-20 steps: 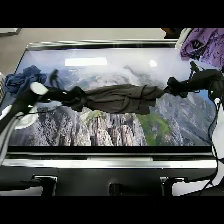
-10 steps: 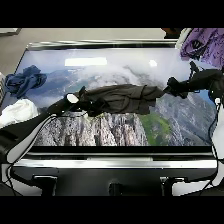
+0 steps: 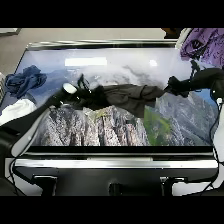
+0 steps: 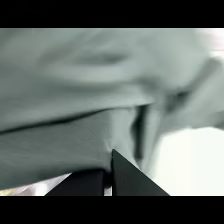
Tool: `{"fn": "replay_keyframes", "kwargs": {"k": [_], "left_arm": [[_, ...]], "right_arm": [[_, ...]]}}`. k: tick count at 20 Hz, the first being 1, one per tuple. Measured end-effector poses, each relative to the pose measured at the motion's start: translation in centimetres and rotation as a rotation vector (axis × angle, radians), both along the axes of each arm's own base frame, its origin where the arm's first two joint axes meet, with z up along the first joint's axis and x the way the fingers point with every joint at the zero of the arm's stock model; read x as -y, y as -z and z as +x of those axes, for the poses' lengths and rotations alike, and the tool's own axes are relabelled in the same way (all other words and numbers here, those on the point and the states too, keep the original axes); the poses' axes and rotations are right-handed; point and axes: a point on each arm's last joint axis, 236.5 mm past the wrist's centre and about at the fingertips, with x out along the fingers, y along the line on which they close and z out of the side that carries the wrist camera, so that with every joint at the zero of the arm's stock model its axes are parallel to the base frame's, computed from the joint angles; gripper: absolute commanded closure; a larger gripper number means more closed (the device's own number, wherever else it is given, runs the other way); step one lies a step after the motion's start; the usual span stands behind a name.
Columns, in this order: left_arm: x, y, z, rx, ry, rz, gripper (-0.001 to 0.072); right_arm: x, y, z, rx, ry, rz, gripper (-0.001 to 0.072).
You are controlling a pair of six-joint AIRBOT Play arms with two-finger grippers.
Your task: Fold the clothes and pants, and hang the long-sleeved shirts on hangers.
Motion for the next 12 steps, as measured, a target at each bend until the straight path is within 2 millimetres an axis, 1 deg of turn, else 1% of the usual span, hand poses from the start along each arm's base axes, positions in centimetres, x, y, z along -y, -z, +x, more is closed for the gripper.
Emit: {"fn": "replay_keyframes", "kwargs": {"k": [1, 2, 3, 4, 5, 6, 7, 8, 9, 10, 11, 12], "left_arm": [[-1.2, -3.1, 1.5, 0.068, 0.004, -0.004, 0.0693], [-2.7, -7.2, 3.1, 0.149, -0.003, -0.015, 0.0693], [-4.3, -11.4, 4.3, 0.232, -0.015, -0.026, 0.0692], [-6.2, -16.1, 5.1, 0.318, -0.022, -0.031, 0.0693], [-7.9, -20.4, 5.3, 0.397, -0.023, -0.031, 0.0692], [-9.6, -24.7, 4.9, 0.473, -0.024, -0.031, 0.0692], [-11.4, -29.0, 3.8, 0.55, -0.031, -0.026, 0.0692], [-13.2, -32.7, 2.2, 0.611, -0.036, -0.014, 0.0692], [-14.6, -35.4, 0.3, 0.657, -0.04, 0.004, 0.0692], [-15.9, -37.9, -2.1, 0.697, -0.041, 0.031, 0.0692], [-17.0, -39.8, -4.5, 0.73, -0.043, 0.062, 0.0692], [-18.0, -41.4, -7.0, 0.756, -0.054, 0.108, 0.0692]], "right_arm": [[0.1, -1.4, 0.3, 0.041, -0.005, -0.013, 0.0676], [0.2, -3.3, 0.6, 0.092, -0.013, -0.032, 0.0676], [0.3, -5.8, 0.9, 0.157, -0.018, -0.053, 0.0676], [0.4, -8.6, 1.1, 0.224, -0.019, -0.073, 0.0676], [0.4, -11.8, 1.0, 0.296, -0.021, -0.094, 0.0675], [0.3, -15.4, 0.5, 0.375, -0.023, -0.121, 0.0675], [0.1, -19.3, -0.5, 0.458, -0.023, -0.146, 0.0675], [0.0, -22.9, -1.8, 0.534, -0.023, -0.176, 0.0675], [-0.3, -26.5, -3.7, 0.611, -0.024, -0.211, 0.0675], [-0.6, -29.6, -5.9, 0.677, -0.021, -0.247, 0.0675], [-0.8, -32.6, -8.5, 0.742, -0.017, -0.29, 0.0675], [-1.0, -35.0, -11.1, 0.796, -0.006, -0.328, 0.0675]]}}
